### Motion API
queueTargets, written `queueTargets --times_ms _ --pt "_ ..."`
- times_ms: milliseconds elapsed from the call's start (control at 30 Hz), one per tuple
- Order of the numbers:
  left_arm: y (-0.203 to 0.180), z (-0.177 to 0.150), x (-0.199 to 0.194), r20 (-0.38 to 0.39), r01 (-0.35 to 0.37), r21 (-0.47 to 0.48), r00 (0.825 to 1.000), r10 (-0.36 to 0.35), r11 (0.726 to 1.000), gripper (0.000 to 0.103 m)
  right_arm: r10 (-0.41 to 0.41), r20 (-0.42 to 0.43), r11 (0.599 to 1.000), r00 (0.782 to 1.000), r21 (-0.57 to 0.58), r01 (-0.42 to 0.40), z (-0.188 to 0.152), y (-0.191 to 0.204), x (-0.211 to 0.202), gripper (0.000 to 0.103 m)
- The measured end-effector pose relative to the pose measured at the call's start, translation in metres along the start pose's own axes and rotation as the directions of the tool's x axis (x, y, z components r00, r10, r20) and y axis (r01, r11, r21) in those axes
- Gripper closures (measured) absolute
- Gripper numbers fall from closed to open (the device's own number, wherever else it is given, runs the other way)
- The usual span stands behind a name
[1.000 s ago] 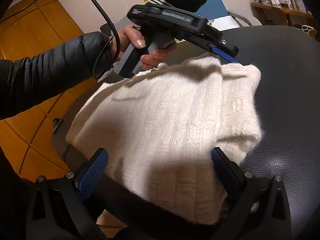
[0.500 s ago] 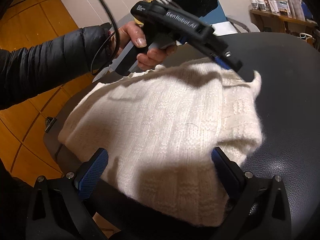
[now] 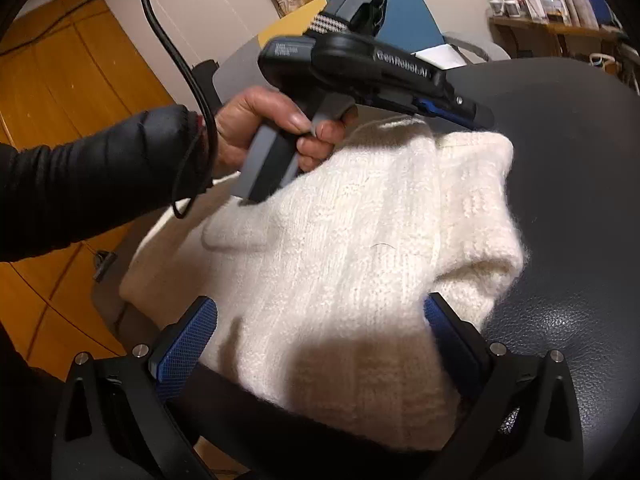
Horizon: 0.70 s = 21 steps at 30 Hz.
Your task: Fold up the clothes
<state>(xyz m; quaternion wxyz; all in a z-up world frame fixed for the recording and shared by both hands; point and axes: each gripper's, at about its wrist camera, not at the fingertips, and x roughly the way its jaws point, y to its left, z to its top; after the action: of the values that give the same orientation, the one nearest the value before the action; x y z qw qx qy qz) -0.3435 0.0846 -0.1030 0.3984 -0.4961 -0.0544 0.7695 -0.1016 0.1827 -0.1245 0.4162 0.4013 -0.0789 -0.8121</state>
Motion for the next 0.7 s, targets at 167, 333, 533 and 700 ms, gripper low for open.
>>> queueTargets --times_ms 167,333,533,700 --pt "-0.022 -0.035 -0.039 0.085 -0.058 -0.009 0.995 0.058 0.998 0.078 0.006 0.013 0.998 1.0 0.064 -0.007 0.011 -0.006 -0.008 0.0" --pt "-0.015 -0.078 -0.068 0.16 -0.094 -0.089 0.981 0.108 0.992 0.077 0.009 0.055 0.964 0.998 0.263 -0.024 0.03 -0.031 -0.001 0.0" --pt "-0.002 -0.112 -0.053 0.174 -0.087 -0.151 0.978 0.113 0.985 0.077 -0.032 0.192 0.938 0.981 0.345 -0.037 0.049 -0.034 0.006 0.0" --pt "-0.011 -0.112 -0.051 0.171 -0.137 -0.128 0.973 0.158 0.982 0.077 -0.165 0.201 0.847 0.966 0.53 0.034 0.037 -0.047 0.008 0.007"
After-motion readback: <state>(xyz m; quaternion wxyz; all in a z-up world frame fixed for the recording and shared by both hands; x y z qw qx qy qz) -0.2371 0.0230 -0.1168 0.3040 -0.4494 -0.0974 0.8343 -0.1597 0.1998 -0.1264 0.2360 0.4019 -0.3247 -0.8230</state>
